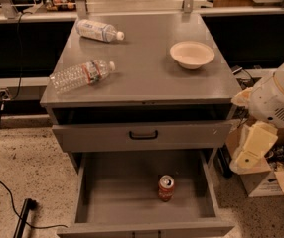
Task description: Pick coke can from middle drawer and place on counter
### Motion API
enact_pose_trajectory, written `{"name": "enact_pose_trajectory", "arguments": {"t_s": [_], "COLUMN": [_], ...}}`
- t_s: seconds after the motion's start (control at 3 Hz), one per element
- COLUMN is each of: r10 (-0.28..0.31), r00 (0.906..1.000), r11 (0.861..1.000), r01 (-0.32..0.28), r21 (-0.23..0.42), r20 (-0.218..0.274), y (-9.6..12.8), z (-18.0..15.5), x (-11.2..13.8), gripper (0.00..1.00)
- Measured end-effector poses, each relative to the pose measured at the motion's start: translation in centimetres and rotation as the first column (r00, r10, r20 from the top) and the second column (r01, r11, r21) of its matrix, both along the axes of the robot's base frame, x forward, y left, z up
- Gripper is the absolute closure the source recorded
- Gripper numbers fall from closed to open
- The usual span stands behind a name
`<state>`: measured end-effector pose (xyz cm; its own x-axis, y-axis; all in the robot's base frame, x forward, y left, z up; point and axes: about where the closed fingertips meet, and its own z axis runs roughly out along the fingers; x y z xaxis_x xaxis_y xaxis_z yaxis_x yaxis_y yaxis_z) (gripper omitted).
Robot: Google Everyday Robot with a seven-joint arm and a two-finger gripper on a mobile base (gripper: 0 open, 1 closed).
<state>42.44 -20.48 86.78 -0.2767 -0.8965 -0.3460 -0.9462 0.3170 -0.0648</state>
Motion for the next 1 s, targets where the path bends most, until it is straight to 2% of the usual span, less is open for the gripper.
{"name": "enact_pose_trajectory", "arguments": {"t_s": [0.33, 0.67, 1.0], "r10": [0.025, 0.01, -0.052], "r00": [0.9982, 0.9931, 0.9781], "r11": [0.998, 0.98, 0.97], "r01": [-0.028, -0.033, 0.001], "r21": [0.056, 0.196, 0.244], "r20": [0.055, 0.117, 0.202], "y": [2.4, 3.9, 2.8], "z": [-1.3, -5.3, -4.7], "x": [-1.4, -4.4, -4.3], "gripper": [0.0, 0.0, 0.0]}}
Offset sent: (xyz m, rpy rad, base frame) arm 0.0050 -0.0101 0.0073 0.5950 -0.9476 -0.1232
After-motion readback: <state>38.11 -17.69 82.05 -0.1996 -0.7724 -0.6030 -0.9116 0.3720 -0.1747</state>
